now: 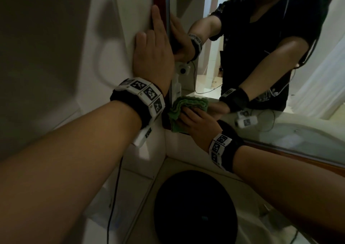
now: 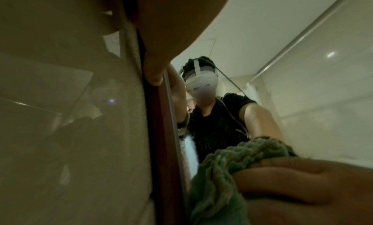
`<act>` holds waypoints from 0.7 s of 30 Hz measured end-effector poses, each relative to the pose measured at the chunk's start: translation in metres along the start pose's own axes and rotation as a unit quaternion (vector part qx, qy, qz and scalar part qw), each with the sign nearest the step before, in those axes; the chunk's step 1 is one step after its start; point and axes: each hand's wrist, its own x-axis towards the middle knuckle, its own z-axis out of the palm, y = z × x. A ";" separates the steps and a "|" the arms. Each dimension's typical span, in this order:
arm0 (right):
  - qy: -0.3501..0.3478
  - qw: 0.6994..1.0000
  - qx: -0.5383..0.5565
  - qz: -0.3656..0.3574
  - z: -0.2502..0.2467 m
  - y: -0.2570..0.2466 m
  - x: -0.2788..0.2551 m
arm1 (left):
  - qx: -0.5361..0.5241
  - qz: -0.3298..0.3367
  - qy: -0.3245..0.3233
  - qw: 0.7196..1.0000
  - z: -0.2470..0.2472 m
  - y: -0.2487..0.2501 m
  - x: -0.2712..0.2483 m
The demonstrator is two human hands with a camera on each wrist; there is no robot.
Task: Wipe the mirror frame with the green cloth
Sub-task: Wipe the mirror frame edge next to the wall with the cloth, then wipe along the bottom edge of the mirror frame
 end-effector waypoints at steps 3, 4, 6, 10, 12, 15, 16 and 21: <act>-0.002 1.000 0.026 0.004 0.000 0.000 -0.001 | -0.105 0.036 0.017 0.994 -0.004 0.007 -0.025; -0.002 0.999 0.036 0.001 -0.001 0.000 -0.002 | -0.161 0.072 0.025 0.984 0.000 0.012 -0.043; -0.007 0.999 0.043 -0.011 -0.003 0.001 -0.004 | -0.285 0.135 -0.008 0.949 0.013 0.027 -0.091; -0.038 0.997 0.057 -0.041 -0.005 0.005 -0.004 | -0.457 0.066 -0.195 0.865 0.037 0.064 -0.154; -0.044 0.996 0.071 -0.040 -0.010 0.006 -0.007 | -0.482 0.003 -0.245 0.841 0.034 0.075 -0.158; -0.034 0.994 0.103 -0.006 -0.015 0.006 -0.017 | -0.470 -0.042 -0.270 0.839 0.036 0.082 -0.160; -0.026 0.990 0.139 0.002 -0.013 0.005 -0.022 | -0.466 -0.048 -0.272 0.841 0.038 0.083 -0.161; 0.112 0.933 0.267 0.212 -0.017 -0.012 -0.077 | -0.460 -0.038 -0.260 0.848 0.039 0.096 -0.159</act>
